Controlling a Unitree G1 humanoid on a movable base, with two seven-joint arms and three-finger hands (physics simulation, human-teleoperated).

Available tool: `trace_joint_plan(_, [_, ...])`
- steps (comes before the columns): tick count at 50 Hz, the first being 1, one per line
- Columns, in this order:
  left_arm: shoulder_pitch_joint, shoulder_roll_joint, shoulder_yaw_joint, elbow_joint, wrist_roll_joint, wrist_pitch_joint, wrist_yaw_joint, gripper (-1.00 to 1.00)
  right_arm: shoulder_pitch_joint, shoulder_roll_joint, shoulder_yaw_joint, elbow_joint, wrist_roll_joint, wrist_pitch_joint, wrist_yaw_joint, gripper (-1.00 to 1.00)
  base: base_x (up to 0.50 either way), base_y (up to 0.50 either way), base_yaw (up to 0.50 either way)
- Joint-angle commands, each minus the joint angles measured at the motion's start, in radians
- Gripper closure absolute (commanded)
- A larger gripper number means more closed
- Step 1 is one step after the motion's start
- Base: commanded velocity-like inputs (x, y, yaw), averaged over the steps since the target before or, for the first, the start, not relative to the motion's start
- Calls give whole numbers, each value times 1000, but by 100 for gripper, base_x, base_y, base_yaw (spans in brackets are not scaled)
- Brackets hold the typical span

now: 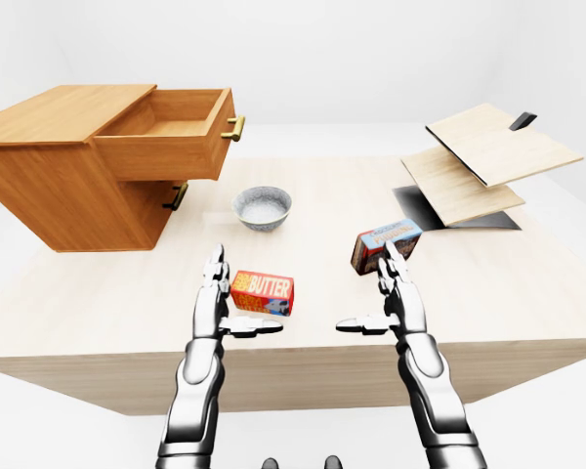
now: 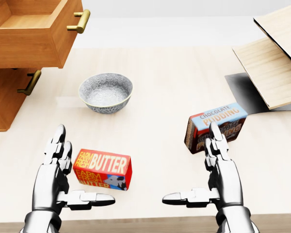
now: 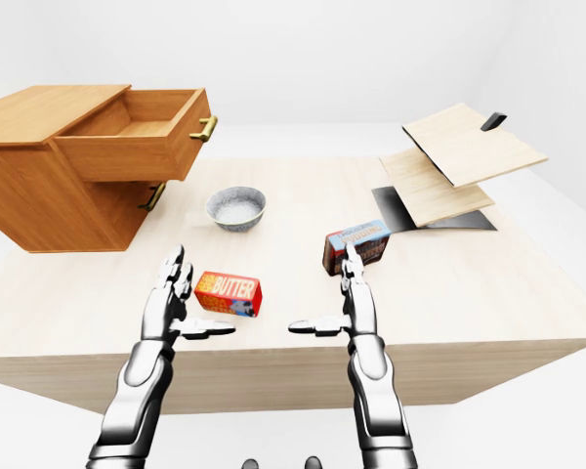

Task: Close the top drawer of the cabinet.

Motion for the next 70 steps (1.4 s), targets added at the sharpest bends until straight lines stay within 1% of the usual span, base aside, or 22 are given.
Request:
trace_joint_plan(1, [2, 11, 24, -2, -18, 5, -27, -100, 11, -17, -33, 6, 10, -12, 40, -100, 0, 0, 0])
trace_joint_plan(6, [-3, 10, 24, -22, -20, 26, -30, -100, 7, -16, -34, 10, 8, -11, 44, -100, 0, 0, 0])
trace_joint_plan(12, [-14, 14, 29, 0, -23, 19, -40, -100, 54, -28, -58, 7, 26, -52, 83, -100, 0, 0, 0])
trace_joint_plan(15, [-18, 16, 32, -2, -25, 25, -42, -100, 32, -14, -47, 34, 8, -60, 66, -100, 0, 0, 0])
trace_joint_plan(16, [-21, 17, 35, -9, -29, 33, -42, -100, 24, -11, -41, 33, 4, -51, 58, -100, 0, 0, 0])
trace_joint_plan(19, [-28, 19, 38, -20, -32, 47, -43, -100, 15, -10, -34, 25, 1, -36, 50, -100, 0, 0, 0])
trace_joint_plan(20, [-29, 19, 38, -13, -33, 38, -45, -100, 15, -17, -39, 8, 7, -21, 57, -100, 0, 0, 0])
trace_joint_plan(21, [10, 0, 17, -54, -27, 48, -34, -100, 9, -18, -40, 9, 8, -18, 58, -100, 0, 0, 0])
trace_joint_plan(22, [61, -14, -11, -122, -16, 76, -23, -100, 3, -22, -42, 16, 5, -25, 62, -100, 0, 0, 0])
trace_joint_plan(23, [25, -4, 3, -100, -19, 75, -20, -100, 0, -24, -43, 16, 4, -24, 65, -100, 0, 0, 0])
trace_joint_plan(24, [23, -4, 4, -98, -20, 75, -20, -100, 0, -24, -43, 16, 3, -24, 65, -100, 0, 0, 0])
trace_joint_plan(25, [-105, 45, 70, -7, -67, 87, -53, -100, -10, -24, -46, -4, 10, 3, 65, -100, 0, 0, 0])
trace_joint_plan(26, [-143, 60, 88, 27, -78, 87, -62, -100, -13, -25, -48, -21, 15, 22, 65, -100, 0, 0, 0])
trace_joint_plan(27, [-145, 61, 89, 30, -79, 87, -62, -100, -13, -25, -48, -22, 15, 23, 66, -100, 0, 0, 0])
trace_joint_plan(29, [-184, 76, 97, 33, -79, 87, -60, -100, -28, -33, -49, -63, 2, 61, 61, -100, 0, 0, 0])
trace_joint_plan(30, [-196, 78, 95, 16, -77, 87, -57, -100, -33, -36, -53, -89, 4, 91, 65, -100, 0, 0, 0])
trace_joint_plan(35, [-218, 75, 76, -114, -47, 87, -48, -100, -97, -52, -75, -199, 12, 94, 65, -100, 0, 0, 0])
trace_joint_plan(40, [-254, 76, 82, -157, -54, 87, -42, -100, -187, -63, -82, -271, 14, 94, 57, -100, 0, 0, 0])
trace_joint_plan(47, [-305, 84, 85, -202, -69, 87, -34, -100, -250, -63, -76, -337, 24, 94, 28, -100, 0, 0, 0])
trace_joint_plan(53, [-310, 79, 80, -257, -81, 87, -22, -100, -250, -54, -59, -354, 24, 94, 1, -100, 0, 0, 0])
trace_joint_plan(57, [-292, 69, 72, -299, -90, 87, -15, -100, -227, -52, -49, -349, 22, 94, 26, -100, 0, 0, 0])
trace_joint_plan(70, [-302, 68, 67, -285, -92, 87, -19, -100, -226, -44, -45, -350, 28, 94, 30, -100, 3, -2, 0])
